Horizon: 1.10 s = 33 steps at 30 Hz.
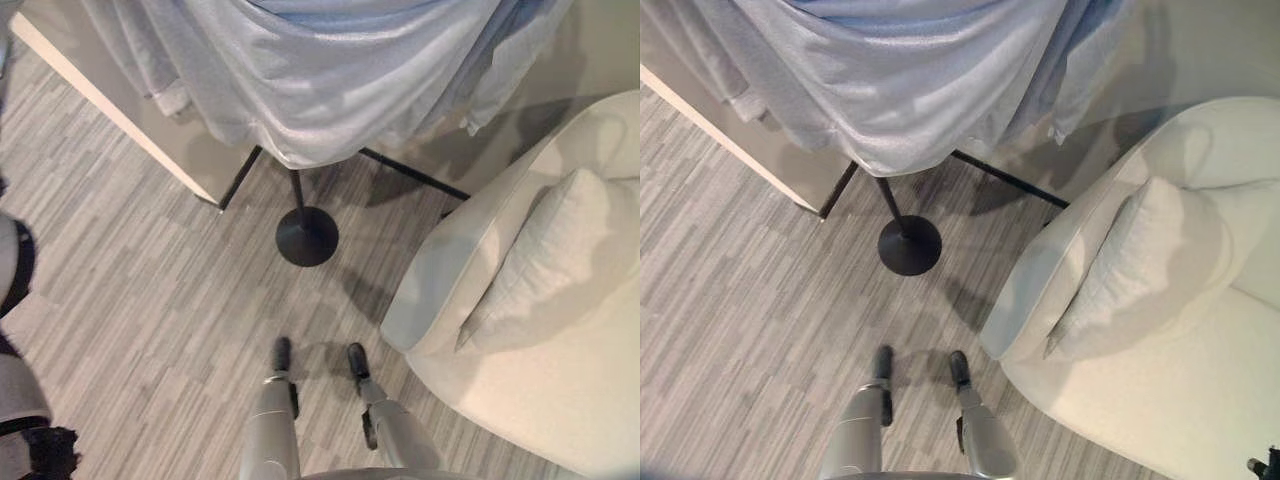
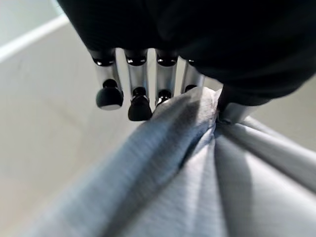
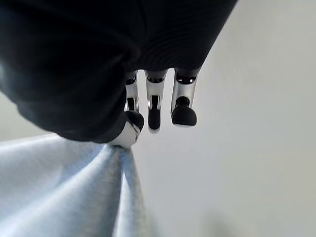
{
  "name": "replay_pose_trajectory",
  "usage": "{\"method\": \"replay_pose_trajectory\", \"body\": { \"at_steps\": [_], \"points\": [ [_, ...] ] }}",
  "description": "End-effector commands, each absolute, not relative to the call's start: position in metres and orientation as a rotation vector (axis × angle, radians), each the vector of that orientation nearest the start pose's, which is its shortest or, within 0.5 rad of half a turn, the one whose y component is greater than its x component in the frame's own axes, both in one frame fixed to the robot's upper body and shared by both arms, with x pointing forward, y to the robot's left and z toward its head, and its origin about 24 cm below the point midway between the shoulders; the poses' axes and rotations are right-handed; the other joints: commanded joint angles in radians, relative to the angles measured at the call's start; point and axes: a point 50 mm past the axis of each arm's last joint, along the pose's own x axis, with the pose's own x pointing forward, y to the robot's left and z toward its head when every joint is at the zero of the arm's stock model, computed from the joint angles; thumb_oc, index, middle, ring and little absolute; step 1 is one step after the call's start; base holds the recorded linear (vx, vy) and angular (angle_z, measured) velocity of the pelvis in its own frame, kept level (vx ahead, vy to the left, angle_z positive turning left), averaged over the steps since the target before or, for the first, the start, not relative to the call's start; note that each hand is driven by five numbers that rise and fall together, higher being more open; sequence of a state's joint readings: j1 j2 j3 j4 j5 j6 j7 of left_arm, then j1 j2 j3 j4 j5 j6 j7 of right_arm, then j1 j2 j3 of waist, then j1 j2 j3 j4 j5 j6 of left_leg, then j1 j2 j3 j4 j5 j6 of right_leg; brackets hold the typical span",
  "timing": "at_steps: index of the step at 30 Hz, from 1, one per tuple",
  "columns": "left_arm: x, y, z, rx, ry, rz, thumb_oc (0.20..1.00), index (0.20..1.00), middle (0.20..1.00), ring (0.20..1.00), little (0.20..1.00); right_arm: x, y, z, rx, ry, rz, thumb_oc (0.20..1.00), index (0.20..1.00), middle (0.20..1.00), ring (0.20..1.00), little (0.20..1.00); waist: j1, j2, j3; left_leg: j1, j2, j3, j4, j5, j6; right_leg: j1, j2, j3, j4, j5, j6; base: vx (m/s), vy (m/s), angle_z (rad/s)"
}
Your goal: Hang the clothes on the sofa on the clothes rack.
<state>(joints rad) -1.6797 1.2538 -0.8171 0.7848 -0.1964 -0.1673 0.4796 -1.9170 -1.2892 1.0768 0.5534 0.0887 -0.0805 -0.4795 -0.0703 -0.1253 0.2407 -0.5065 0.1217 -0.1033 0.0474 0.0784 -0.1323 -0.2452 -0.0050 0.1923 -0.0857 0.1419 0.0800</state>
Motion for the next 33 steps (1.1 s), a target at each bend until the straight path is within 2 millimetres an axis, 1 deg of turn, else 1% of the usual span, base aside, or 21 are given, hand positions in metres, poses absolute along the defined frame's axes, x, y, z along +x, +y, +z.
{"method": "replay_pose_trajectory", "body": {
  "at_steps": [1, 2, 4, 5, 6, 7, 8, 9, 11, 12, 13, 14, 15, 17, 22, 26, 28, 30, 31, 32, 33],
  "points": [
    [0.272, 0.29, 0.486, 0.847, -1.129, 0.851, 0.2, 0.2, 0.2, 0.2, 0.2, 0.238, -0.272, 0.506, -1.246, -1.142, -0.852, 0.2, 0.2, 0.2, 0.2, 0.2, 0.017, 0.089, -0.077, 0.187, -0.039, 0.005, -0.058, -0.024, 0.01, 0.069, -0.15, -0.022, -0.002, -0.091, 0.131, 0.19, 0.666, -0.92],
    [0.258, 0.301, 0.479, 0.879, -1.158, 0.877, 0.2, 0.2, 0.2, 0.2, 0.2, 0.233, -0.272, 0.501, -1.27, -1.176, -0.843, 0.2, 0.2, 0.2, 0.2, 0.2, 0.016, 0.079, -0.094, 0.206, -0.069, 0.068, -0.056, -0.047, 0.025, 0.032, -0.184, -0.007, -0.002, -0.025, 0.149, 0.13, 0.627, -0.82],
    [0.246, 0.309, 0.478, 0.898, -1.175, 0.904, 0.2, 0.2, 0.2, 0.2, 0.2, 0.234, -0.276, 0.495, -1.271, -1.165, -0.835, 0.2, 0.2, 0.2, 0.2, 0.2, 0.039, 0.068, -0.097, 0.212, -0.07, 0.124, -0.074, -0.044, 0.031, 0.011, -0.187, -0.054, -0.002, 0.008, 0.146, 0.04, 0.346, -0.76],
    [0.24, 0.314, 0.47, 0.928, -1.18, 0.906, 0.2, 0.2, 0.2, 0.2, 0.2, 0.234, -0.283, 0.486, -1.273, -1.145, -0.827, 0.2, 0.2, 0.2, 0.2, 0.2, 0.056, 0.053, -0.106, 0.229, -0.07, 0.161, -0.105, -0.039, 0.041, 0.023, -0.172, -0.105, -0.002, 0.015, 0.139, 0.01, 0.179, -1.0],
    [0.241, 0.314, 0.466, 0.934, -1.174, 0.891, 0.2, 0.2, 0.2, 0.2, 0.2, 0.232, -0.285, 0.484, -1.28, -1.144, -0.83, 0.2, 0.2, 0.2, 0.2, 0.2, 0.058, 0.046, -0.108, 0.235, -0.078, 0.169, -0.116, -0.036, 0.045, 0.04, -0.154, -0.114, 0.0, 0.011, 0.133, 0.0, 0.193, -1.11],
    [0.239, 0.316, 0.462, 0.921, -1.178, 0.893, 0.2, 0.2, 0.2, 0.2, 0.2, 0.234, -0.288, 0.478, -1.28, -1.13, -0.822, 0.2, 0.2, 0.2, 0.2, 0.2, 0.065, 0.05, -0.112, 0.243, -0.08, 0.176, -0.127, -0.033, 0.047, 0.064, -0.141, -0.126, -0.002, -0.018, 0.132, -0.02, 0.163, -0.46],
    [0.238, 0.317, 0.457, 0.923, -1.176, 0.888, 0.2, 0.2, 0.2, 0.2, 0.2, 0.235, -0.29, 0.474, -1.29, -1.115, -0.817, 0.2, 0.2, 0.2, 0.2, 0.2, 0.068, 0.049, -0.117, 0.25, -0.088, 0.18, -0.132, -0.034, 0.049, 0.083, -0.126, -0.133, -0.001, -0.032, 0.128, 0.0, 0.095, -0.29],
    [0.238, 0.318, 0.456, 0.925, -1.174, 0.887, 0.2, 0.2, 0.2, 0.2, 0.2, 0.235, -0.29, 0.472, -1.291, -1.113, -0.814, 0.2, 0.2, 0.2, 0.2, 0.2, 0.068, 0.049, -0.118, 0.253, -0.088, 0.18, -0.132, -0.036, 0.049, 0.087, -0.126, -0.133, -0.001, -0.033, 0.127, 0.01, 0.086, -0.16],
    [0.24, 0.321, 0.445, 0.913, -1.155, 0.877, 0.2, 0.2, 0.2, 0.2, 0.2, 0.239, -0.291, 0.461, -1.309, -1.098, -0.79, 0.2, 0.2, 0.2, 0.2, 0.2, 0.08, 0.05, -0.119, 0.267, -0.095, 0.19, -0.135, -0.039, 0.05, 0.107, -0.1, -0.156, -0.002, -0.068, 0.121, 0.0, 0.07, -0.05],
    [0.239, 0.32, 0.443, 0.913, -1.16, 0.865, 0.2, 0.2, 0.2, 0.2, 0.2, 0.242, -0.294, 0.454, -1.318, -1.071, -0.779, 0.2, 0.2, 0.2, 0.2, 0.2, 0.082, 0.053, -0.122, 0.277, -0.097, 0.193, -0.135, -0.044, 0.05, 0.108, -0.095, -0.168, -0.002, -0.081, 0.123, 0.02, 0.052, -0.02],
    [0.239, 0.32, 0.434, 0.934, -1.15, 0.841, 0.2, 0.2, 0.2, 0.2, 0.2, 0.244, -0.297, 0.442, -1.33, -1.052, -0.76, 0.2, 0.2, 0.2, 0.2, 0.2, 0.079, 0.055, -0.122, 0.291, -0.094, 0.198, -0.135, -0.052, 0.048, 0.096, -0.079, -0.163, -0.002, -0.079, 0.124, 0.03, 0.026, -0.07],
    [0.239, 0.32, 0.433, 0.936, -1.149, 0.84, 0.2, 0.2, 0.2, 0.2, 0.2, 0.243, -0.297, 0.441, -1.329, -1.051, -0.759, 0.2, 0.2, 0.2, 0.2, 0.2, 0.079, 0.054, -0.123, 0.292, -0.094, 0.198, -0.135, -0.052, 0.047, 0.096, -0.079, -0.163, -0.002, -0.079, 0.124, 0.05, 0.044, -0.06],
    [0.24, 0.317, 0.424, 0.958, -1.144, 0.795, 0.2, 0.2, 0.2, 0.2, 0.2, 0.246, -0.296, 0.428, -1.328, -1.044, -0.709, 0.2, 0.2, 0.2, 0.2, 0.2, 0.076, 0.062, -0.119, 0.312, -0.093, 0.206, -0.135, -0.052, 0.049, 0.092, -0.073, -0.167, -0.002, -0.073, 0.116, 0.04, 0.032, -0.02],
    [0.245, 0.312, 0.415, 0.957, -1.133, 0.743, 0.2, 0.2, 0.2, 0.2, 0.2, 0.25, -0.294, 0.415, -1.332, -1.018, -0.663, 0.2, 0.2, 0.2, 0.2, 0.2, 0.073, 0.066, -0.114, 0.328, -0.094, 0.205, -0.135, -0.052, 0.052, 0.1, -0.074, -0.168, -0.002, -0.077, 0.109, 0.05, 0.02, -0.02],
    [0.249, 0.307, 0.402, 0.991, -1.11, 0.683, 0.2, 0.2, 0.2, 0.2, 0.2, 0.255, -0.297, 0.39, -1.324, -0.963, -0.596, 0.2, 0.2, 0.2, 0.2, 0.2, 0.071, 0.069, -0.11, 0.355, -0.098, 0.199, -0.135, -0.054, 0.055, 0.126, -0.075, -0.181, -0.002, -0.089, 0.105, 0.02, -0.009, -0.02],
    [0.245, 0.306, 0.39, 0.972, -1.108, 0.64, 0.2, 0.2, 0.2, 0.2, 0.2, 0.25, -0.3, 0.375, -1.362, -0.955, -0.589, 0.2, 0.2, 0.2, 0.2, 0.2, 0.074, 0.071, -0.117, 0.366, -0.1, 0.192, -0.135, -0.057, 0.057, 0.142, -0.078, -0.194, -0.002, -0.099, 0.104, 0.03, -0.027, 0.0],
    [0.24, 0.308, 0.382, 0.971, -1.103, 0.61, 0.2, 0.2, 0.2, 0.2, 0.2, 0.245, -0.302, 0.363, -1.387, -0.949, -0.586, 0.2, 0.2, 0.2, 0.2, 0.2, 0.076, 0.072, -0.124, 0.374, -0.1, 0.189, -0.135, -0.059, 0.058, 0.153, -0.08, -0.199, -0.002, -0.105, 0.103, 0.04, -0.025, 0.08],
    [0.235, 0.307, 0.378, 0.954, -1.113, 0.587, 0.2, 0.2, 0.2, 0.2, 0.2, 0.242, -0.303, 0.359, -1.432, -0.943, -0.596, 0.2, 0.2, 0.2, 0.2, 0.2, 0.08, 0.071, -0.127, 0.378, -0.101, 0.187, -0.135, -0.061, 0.058, 0.159, -0.08, -0.203, -0.002, -0.108, 0.102, 0.03, -0.016, 0.16],
    [0.226, 0.305, 0.372, 0.903, -1.139, 0.542, 0.2, 0.2, 0.2, 0.2, 0.2, 0.235, -0.305, 0.354, -1.452, -0.958, -0.623, 0.2, 0.2, 0.2, 0.2, 0.2, 0.082, 0.072, -0.136, 0.387, -0.102, 0.185, -0.135, -0.065, 0.059, 0.17, -0.082, -0.208, -0.002, -0.113, 0.103, 0.06, -0.007, 0.14],
    [0.217, 0.307, 0.36, 0.818, -1.15, 0.499, 0.2, 0.2, 0.2, 0.2, 0.2, 0.226, -0.307, 0.348, -1.441, -0.984, -0.648, 0.2, 0.2, 0.2, 0.2, 0.2, 0.086, 0.074, -0.145, 0.397, -0.103, 0.186, -0.135, -0.07, 0.059, 0.181, -0.084, -0.213, -0.002, -0.118, 0.102, 0.08, -0.009, 0.07],
    [0.212, 0.307, 0.356, 0.776, -1.164, 0.481, 0.2, 0.2, 0.2, 0.2, 0.2, 0.223, -0.307, 0.345, -1.432, -0.999, -0.664, 0.2, 0.2, 0.2, 0.2, 0.2, 0.087, 0.076, -0.151, 0.402, -0.103, 0.187, -0.135, -0.073, 0.059, 0.187, -0.085, -0.214, -0.002, -0.121, 0.102, 0.1, -0.007, 0.06]
  ]
}}
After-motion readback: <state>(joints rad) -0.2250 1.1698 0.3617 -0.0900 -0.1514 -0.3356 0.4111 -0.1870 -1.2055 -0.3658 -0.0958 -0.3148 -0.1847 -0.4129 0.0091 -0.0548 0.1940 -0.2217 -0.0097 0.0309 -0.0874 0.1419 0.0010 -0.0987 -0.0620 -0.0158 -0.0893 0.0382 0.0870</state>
